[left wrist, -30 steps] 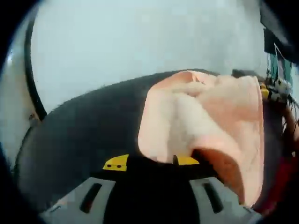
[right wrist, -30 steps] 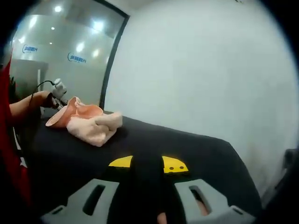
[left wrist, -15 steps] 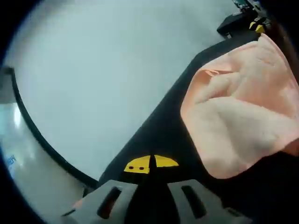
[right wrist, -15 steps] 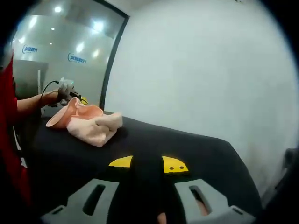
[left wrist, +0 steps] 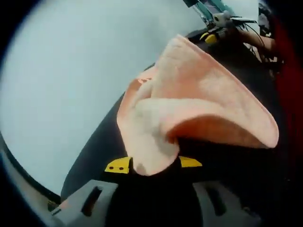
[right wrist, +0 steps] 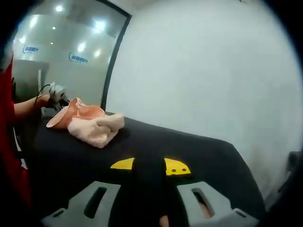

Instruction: Fold the towel on the table until its edges align and the towel forms a compact rectangular stack.

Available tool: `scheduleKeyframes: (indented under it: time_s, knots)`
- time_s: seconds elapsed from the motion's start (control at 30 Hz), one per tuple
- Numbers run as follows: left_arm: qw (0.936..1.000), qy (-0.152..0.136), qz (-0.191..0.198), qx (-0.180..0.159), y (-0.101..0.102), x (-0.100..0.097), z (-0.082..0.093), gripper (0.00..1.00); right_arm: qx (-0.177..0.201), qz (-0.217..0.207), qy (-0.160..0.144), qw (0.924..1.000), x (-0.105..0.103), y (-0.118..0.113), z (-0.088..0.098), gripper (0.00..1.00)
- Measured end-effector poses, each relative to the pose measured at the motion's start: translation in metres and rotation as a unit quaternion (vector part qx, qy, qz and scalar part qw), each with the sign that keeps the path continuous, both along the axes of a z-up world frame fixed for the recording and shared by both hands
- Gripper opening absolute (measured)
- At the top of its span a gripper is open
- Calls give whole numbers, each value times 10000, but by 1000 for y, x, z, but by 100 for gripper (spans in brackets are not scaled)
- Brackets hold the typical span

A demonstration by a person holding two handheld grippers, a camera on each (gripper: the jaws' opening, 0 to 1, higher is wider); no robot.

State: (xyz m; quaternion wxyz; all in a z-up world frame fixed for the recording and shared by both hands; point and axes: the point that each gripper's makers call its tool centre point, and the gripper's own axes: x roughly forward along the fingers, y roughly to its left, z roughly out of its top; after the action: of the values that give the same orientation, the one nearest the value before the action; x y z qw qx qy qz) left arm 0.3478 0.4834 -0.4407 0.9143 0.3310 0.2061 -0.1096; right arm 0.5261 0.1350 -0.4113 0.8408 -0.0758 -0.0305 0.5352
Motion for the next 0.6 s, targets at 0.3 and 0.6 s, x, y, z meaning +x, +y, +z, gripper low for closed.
scheduleKeyframes:
  time_s: [0.3,0.6]
  knots:
    - [9953,-541,518,613,40,21,34,0,-37,-6,13,10000,0,0,-2,19]
    - [9711,-1332,1345,1456,123,32,93,0,-34,-5,3,10000,0,1,-2,19]
